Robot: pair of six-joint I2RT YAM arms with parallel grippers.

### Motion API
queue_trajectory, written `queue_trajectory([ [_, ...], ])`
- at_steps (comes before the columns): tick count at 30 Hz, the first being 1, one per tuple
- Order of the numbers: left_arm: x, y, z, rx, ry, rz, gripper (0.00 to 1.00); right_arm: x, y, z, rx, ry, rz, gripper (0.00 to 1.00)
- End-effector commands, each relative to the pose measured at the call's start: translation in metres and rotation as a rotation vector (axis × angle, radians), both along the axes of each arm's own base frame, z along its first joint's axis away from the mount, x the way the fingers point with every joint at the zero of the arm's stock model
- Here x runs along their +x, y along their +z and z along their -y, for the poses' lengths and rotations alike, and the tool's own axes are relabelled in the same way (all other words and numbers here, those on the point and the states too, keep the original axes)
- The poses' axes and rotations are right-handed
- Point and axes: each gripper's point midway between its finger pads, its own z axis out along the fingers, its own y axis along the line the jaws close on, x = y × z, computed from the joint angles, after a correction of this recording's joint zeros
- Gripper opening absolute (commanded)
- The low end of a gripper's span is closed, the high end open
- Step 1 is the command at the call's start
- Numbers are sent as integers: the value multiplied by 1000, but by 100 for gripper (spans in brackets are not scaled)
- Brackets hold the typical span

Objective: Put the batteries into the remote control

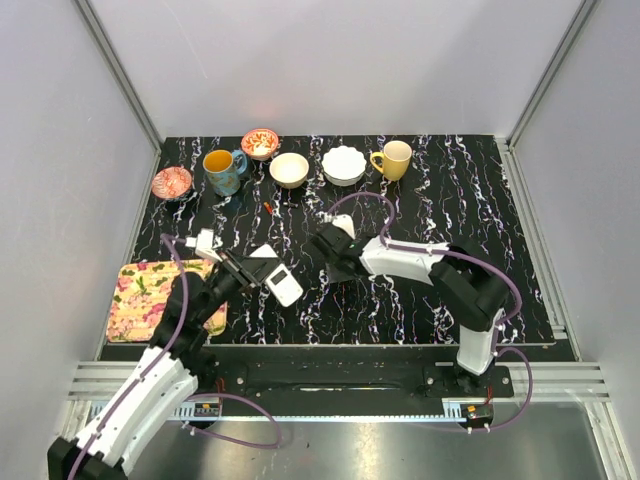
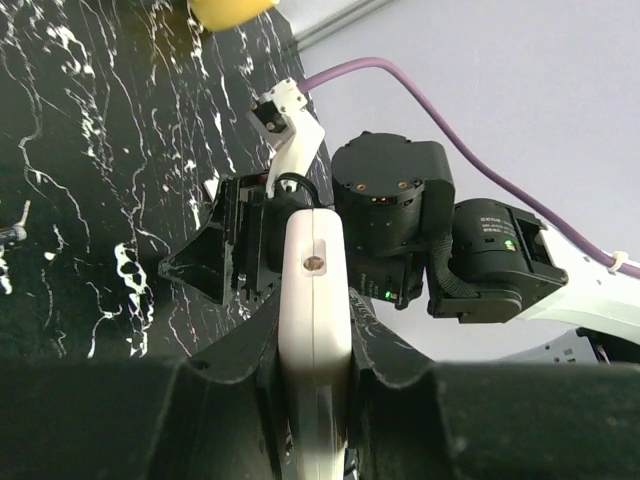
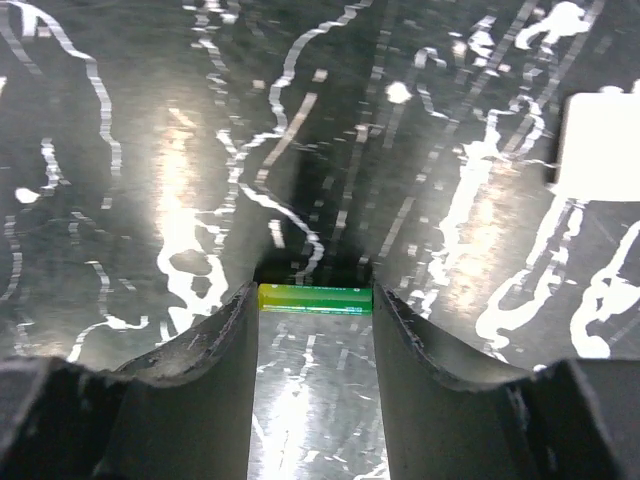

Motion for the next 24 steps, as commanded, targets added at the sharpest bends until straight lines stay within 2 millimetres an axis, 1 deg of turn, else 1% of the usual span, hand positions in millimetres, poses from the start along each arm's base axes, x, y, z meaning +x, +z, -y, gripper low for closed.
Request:
queue_trajectory([
  [1, 0, 42, 18, -90, -106, 158, 0, 7, 16, 16, 37, -66, 29, 21],
  [4, 2, 46, 21, -105, -116, 181, 0, 10, 13, 16, 61, -92, 17, 21],
  [6, -1, 54, 23, -107, -134, 218, 0, 12, 13, 13, 69, -92, 15, 20],
  [10, -11, 66, 29, -65, -206, 292, 0, 12, 17, 15, 69, -89, 26, 19],
  [13, -20, 63, 37, -52, -285, 302, 0, 11, 17, 17, 67, -84, 32, 19],
  [16, -27, 63, 39, -80, -318, 323, 0, 11, 17, 19, 64, -84, 32, 19],
  [24, -21, 57, 34, -79, -266, 300, 0, 16, 21, 15, 53, -71, 45, 19],
])
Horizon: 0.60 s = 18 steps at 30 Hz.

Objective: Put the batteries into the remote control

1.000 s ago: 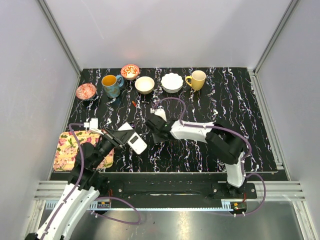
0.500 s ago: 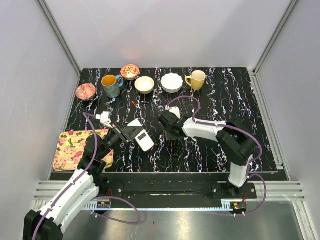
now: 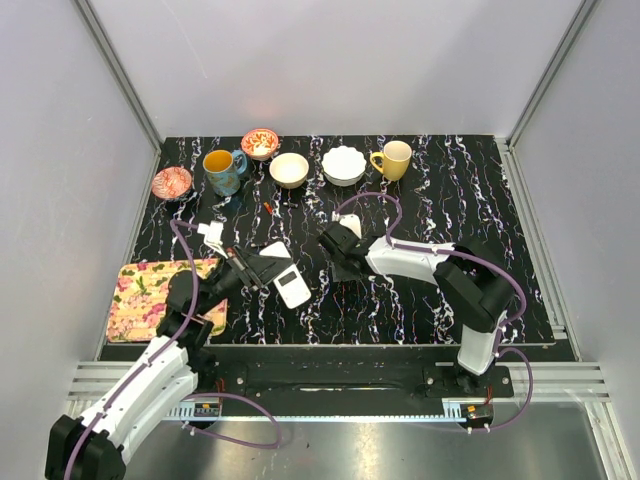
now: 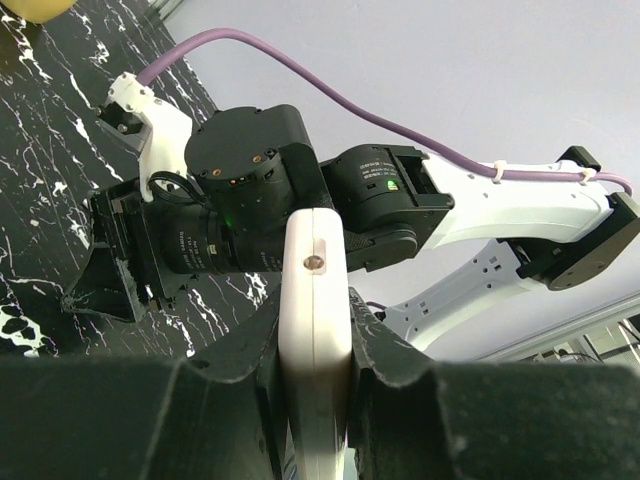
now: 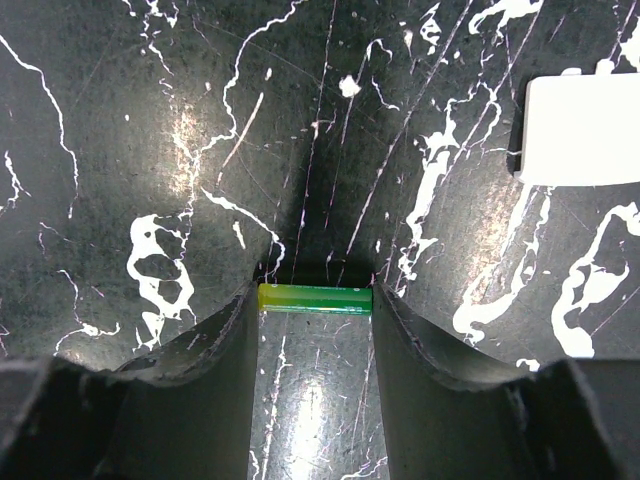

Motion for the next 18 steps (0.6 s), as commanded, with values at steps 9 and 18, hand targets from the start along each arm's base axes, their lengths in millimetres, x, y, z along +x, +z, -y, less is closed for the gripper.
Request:
queue_trajectory([
  [9, -3, 19, -11, 17, 61, 99, 0, 29, 13, -14, 131, -101, -18, 16],
  [18, -2, 20, -15, 44, 95, 96, 0, 41, 19, -32, 179, -145, -31, 12],
])
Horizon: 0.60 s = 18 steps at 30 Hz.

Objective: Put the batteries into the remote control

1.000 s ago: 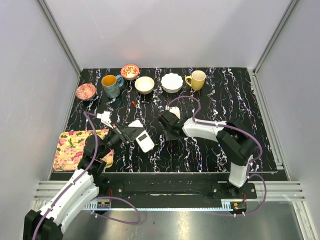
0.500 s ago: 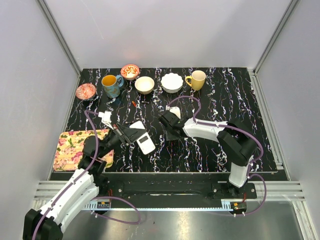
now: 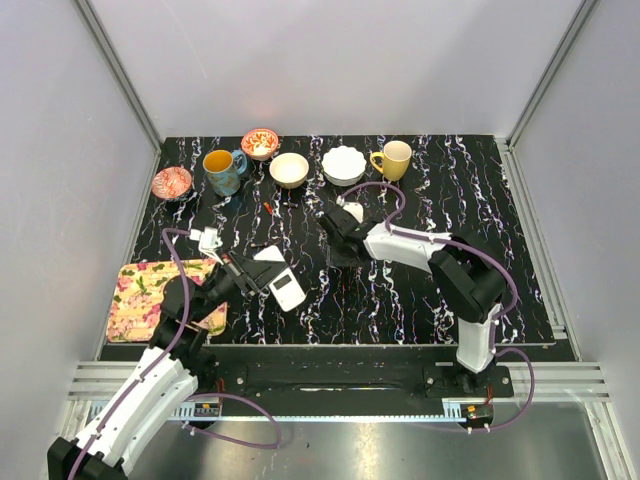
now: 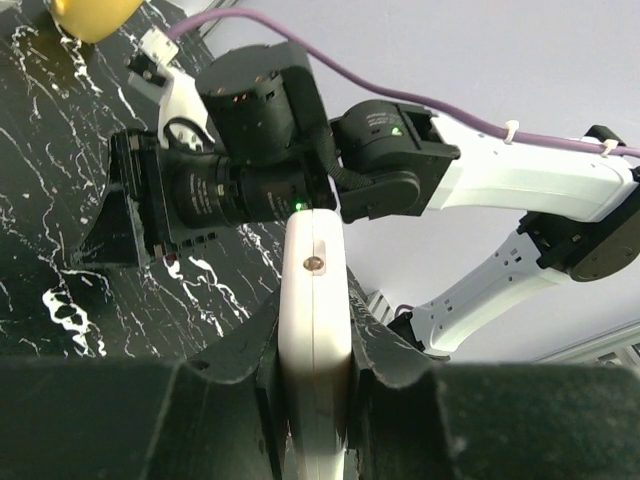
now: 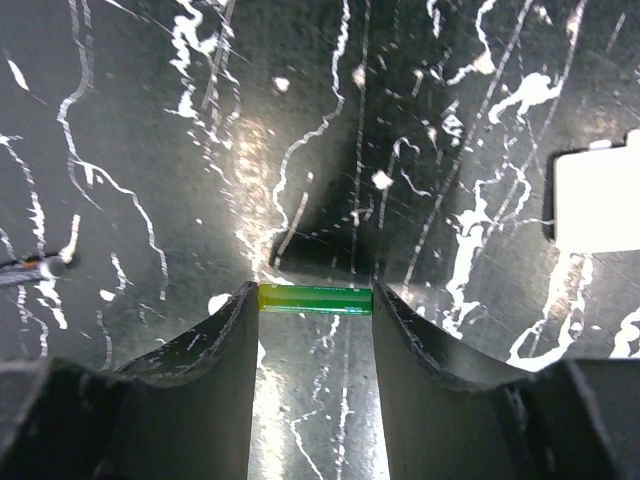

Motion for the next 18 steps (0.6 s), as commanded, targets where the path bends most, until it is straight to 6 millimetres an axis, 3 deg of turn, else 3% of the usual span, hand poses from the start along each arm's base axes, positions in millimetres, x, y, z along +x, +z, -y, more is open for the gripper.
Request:
queue_trajectory([
  [1, 3, 24, -2, -11, 21, 66, 0, 12, 10, -15, 36, -24, 11, 12],
  [7, 4, 21, -1, -25, 14, 55, 0, 12, 1, -11, 6, -22, -1, 12],
  [11, 3, 20, 0, -23, 6, 53, 0, 10, 4, -14, -21, 72, 15, 11],
  [14, 3, 22, 0, -25, 4, 59, 0, 12, 11, -15, -68, 211, 62, 7],
  [18, 3, 22, 2, -30, -5, 63, 0, 12, 16, -30, -99, 574, 134, 0],
])
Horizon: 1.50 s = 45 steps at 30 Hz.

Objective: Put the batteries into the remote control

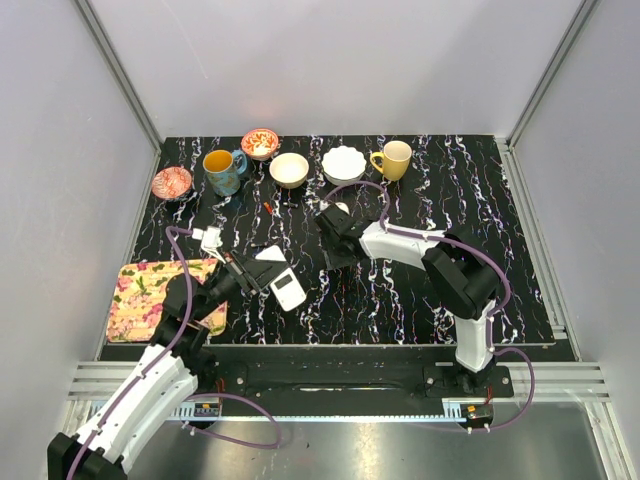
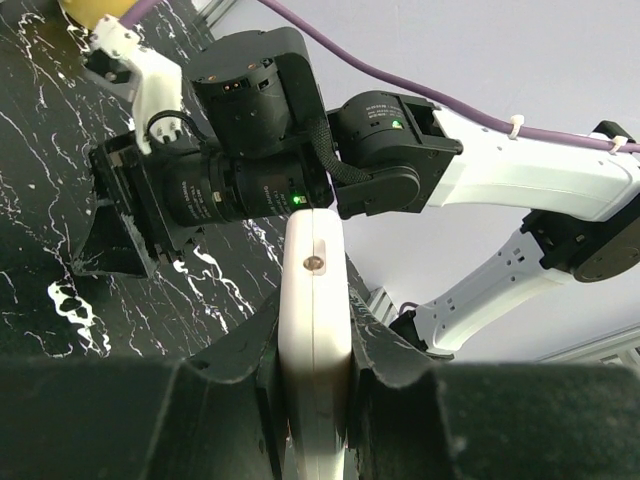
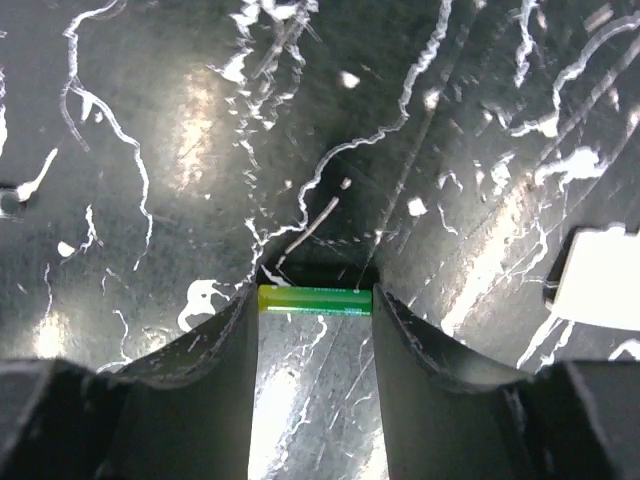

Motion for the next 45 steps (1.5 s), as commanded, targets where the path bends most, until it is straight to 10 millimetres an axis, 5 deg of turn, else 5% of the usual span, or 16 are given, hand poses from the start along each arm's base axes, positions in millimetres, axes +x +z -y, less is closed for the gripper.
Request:
queue_trajectory([
  [1, -2, 34, 2, -60, -19, 104, 0, 16, 23, -20, -50, 378, 148, 0],
  [6, -8, 45, 4, -62, -47, 138, 0, 27, 31, -20, -136, 628, 277, 0],
  [9, -11, 48, 1, -46, -37, 169, 0, 16, 30, -21, -138, 820, 344, 0],
  [17, -19, 46, -2, -72, -42, 183, 0, 15, 44, -6, -225, 991, 468, 0],
  [27, -21, 43, -2, -101, -43, 181, 0, -5, 28, -20, -147, 1124, 289, 0],
  [39, -20, 36, -2, -100, -43, 161, 0, -15, 10, -19, -106, 1110, 208, 15],
  [45, -19, 34, -1, -95, -41, 152, 0, -10, 15, -20, -100, 1070, 217, 40],
])
